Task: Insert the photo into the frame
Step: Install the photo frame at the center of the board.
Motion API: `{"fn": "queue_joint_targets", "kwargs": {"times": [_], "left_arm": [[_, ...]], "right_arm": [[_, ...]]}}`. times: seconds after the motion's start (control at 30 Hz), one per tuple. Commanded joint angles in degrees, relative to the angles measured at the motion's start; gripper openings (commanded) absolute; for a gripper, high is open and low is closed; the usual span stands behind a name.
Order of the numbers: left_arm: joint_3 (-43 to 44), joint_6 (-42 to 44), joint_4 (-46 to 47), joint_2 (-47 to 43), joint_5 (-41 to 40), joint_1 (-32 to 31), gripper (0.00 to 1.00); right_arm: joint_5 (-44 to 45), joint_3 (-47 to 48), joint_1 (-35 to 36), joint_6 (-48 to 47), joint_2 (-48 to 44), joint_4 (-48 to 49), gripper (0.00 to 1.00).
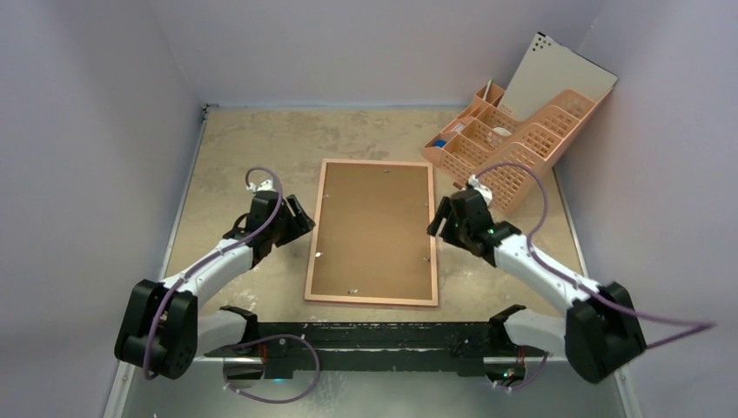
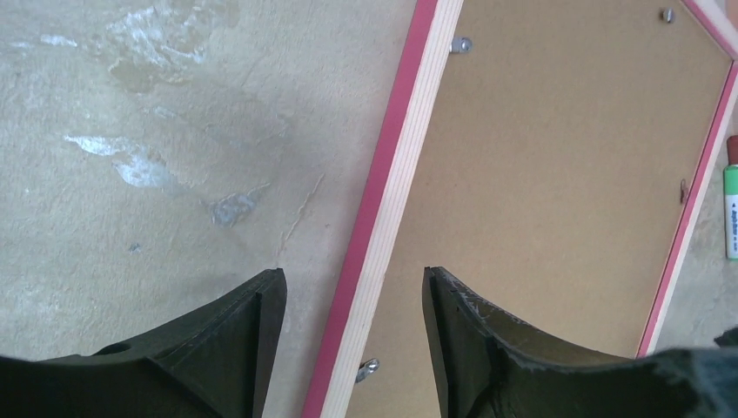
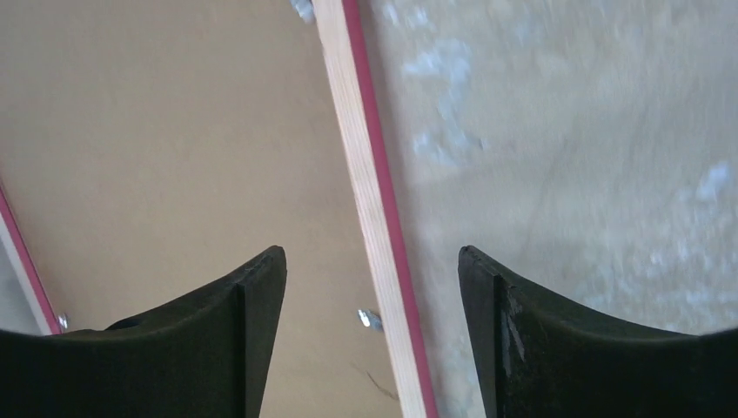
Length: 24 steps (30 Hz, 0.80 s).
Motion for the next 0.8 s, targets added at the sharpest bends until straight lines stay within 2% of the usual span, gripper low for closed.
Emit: {"fn": "queue_joint_targets", "kwargs": {"times": [0.0, 0.13, 0.3, 0.53, 0.77], "left_arm": [[3.2, -0.7, 1.8, 0.9, -2.4, 0.1, 0.62], [4.2, 0.2, 1.3, 1.4, -1.3, 0.1, 0.62], [4.3, 0.4, 1.1, 1.7, -0.3, 0.1, 0.61], [3.9, 0.6, 1.0, 2.6, -0.1, 0.1, 0.61], [3.5, 1.0, 1.2, 3.3, 1.0, 0.1, 0.61]], "right_arm": [[8.4, 10.3, 0.0, -4.8, 13.3, 3.1, 0.75], [10.0, 19.4, 0.1, -7.6, 25.8, 3.8, 0.72], [10.9, 25.6, -0.2, -7.9, 33.7, 4.1, 0.61], [11.0, 25.8, -0.7, -5.8, 35.4, 6.4, 0.56], [13.1, 25.9, -1.5, -1.8, 35.6, 5.7, 0.43]]}}
